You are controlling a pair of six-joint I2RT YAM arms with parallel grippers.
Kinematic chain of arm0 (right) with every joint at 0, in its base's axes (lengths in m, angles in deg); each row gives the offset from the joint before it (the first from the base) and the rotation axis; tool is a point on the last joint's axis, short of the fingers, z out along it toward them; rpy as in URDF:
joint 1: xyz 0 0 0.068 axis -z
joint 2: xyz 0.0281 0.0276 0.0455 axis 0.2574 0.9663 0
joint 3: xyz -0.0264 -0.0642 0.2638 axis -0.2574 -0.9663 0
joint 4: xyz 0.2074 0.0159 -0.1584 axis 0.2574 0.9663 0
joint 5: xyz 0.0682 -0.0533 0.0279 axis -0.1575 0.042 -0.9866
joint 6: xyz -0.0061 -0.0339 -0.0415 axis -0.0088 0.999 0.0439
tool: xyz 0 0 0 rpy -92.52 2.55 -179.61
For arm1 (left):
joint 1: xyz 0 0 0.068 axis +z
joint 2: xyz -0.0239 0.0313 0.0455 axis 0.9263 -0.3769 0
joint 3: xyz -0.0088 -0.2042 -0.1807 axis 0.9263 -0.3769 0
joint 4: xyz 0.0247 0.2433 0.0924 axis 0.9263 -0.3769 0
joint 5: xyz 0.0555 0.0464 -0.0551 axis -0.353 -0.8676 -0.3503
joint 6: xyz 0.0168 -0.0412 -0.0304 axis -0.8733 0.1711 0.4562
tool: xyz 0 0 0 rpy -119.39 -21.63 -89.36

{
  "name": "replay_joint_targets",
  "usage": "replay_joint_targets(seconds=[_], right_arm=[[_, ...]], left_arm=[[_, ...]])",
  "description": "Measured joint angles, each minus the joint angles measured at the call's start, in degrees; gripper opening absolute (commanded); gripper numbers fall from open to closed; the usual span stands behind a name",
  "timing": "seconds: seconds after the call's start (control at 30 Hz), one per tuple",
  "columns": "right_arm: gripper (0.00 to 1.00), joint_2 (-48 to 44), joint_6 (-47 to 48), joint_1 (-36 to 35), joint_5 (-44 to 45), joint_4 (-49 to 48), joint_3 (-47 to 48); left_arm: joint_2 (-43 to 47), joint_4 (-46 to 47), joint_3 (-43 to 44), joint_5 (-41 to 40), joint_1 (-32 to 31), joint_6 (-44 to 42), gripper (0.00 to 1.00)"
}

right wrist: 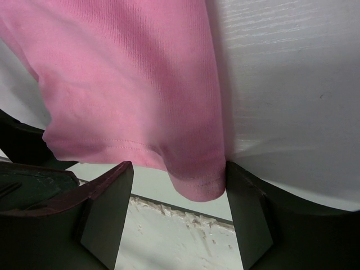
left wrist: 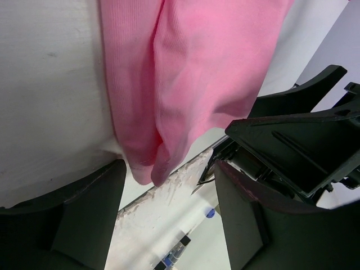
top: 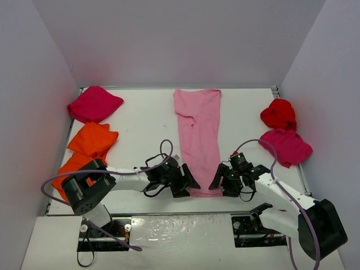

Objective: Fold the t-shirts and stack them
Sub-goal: Fold the tshirt

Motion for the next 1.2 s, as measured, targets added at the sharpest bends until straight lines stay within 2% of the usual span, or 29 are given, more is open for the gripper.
replay_joint_targets(seconds=[0.13,0.3,0.53,0.9,1.2], right_arm=[[0.63,-0.13,0.0,0.0,-0.01,-0.02,-0.05],[0.47,-0.29,0.09,0.0,0.5,-0.14,-0.34],[0.46,-0.29,0.19,0.0,1.16,-0.38,-0.66],[0.52,-1.34,0.1,0.0,1.11,-0.84,-1.01],[0.52,-1.36,0.04,0.0,1.07,-0.94,-1.05]], left_arm=[[-0.19,0.44,-0.21,-0.09,0.0,0.33,0.54],[0.17,0.26,-1.17,-0.46,0.0,0.49,0.39],[2.39,-3.55,-2.1,-1.83,0.0,0.34,0.38],[2.43,-3.83,-2.1,-1.91,0.0,0.31,0.4],[-0.94,3.3,-2.1,-0.58,0.0,1.2,0.4]])
